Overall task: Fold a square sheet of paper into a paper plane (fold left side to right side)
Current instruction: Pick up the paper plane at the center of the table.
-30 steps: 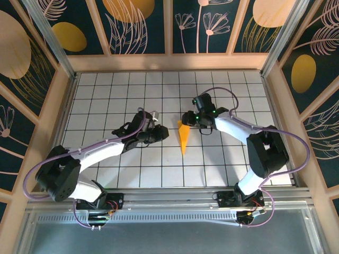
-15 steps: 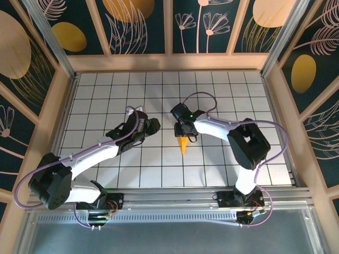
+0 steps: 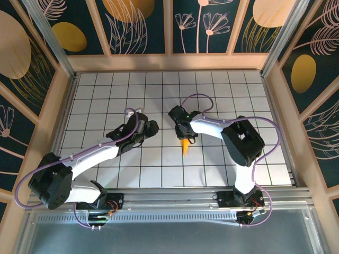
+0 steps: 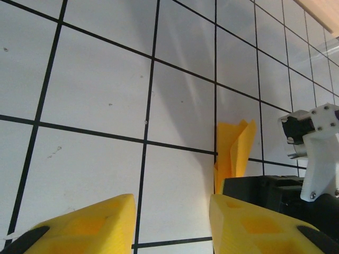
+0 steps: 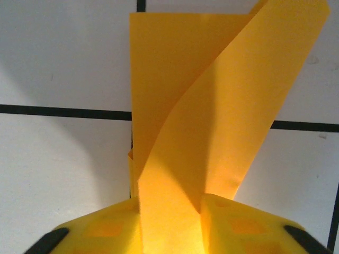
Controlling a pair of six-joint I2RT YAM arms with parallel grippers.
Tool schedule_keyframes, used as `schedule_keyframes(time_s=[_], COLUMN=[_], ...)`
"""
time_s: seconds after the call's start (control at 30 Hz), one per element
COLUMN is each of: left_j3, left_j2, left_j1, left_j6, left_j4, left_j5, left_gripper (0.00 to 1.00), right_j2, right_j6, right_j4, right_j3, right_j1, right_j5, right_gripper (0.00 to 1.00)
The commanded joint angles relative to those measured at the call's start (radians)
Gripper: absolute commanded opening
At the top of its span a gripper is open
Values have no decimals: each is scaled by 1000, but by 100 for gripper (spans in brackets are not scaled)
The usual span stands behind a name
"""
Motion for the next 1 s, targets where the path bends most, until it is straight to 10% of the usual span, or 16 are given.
schedule_keyframes(time_s=[0.0,0.3,0.53,0.97], left_j3=[34,32,24,-160], left_j2=[-17,-39,-77,-220], left_j1=[5,23,100,336], left_j6=[15,13,14,-77], left_j4=[-37,-36,-38,102], left_j5=[-33,-33,13,280], left_gripper=[41,45,59,70], right_j2=[-52,-100,-223,-270], right_j6=[2,8,-19,158], right_j4=[-48,-73,-18,781], right_j3=[27,21,-2,-311], right_j1=[8,8,-9,-96], right_j5=[43,50,47,-715], right_gripper=[27,0,0,0])
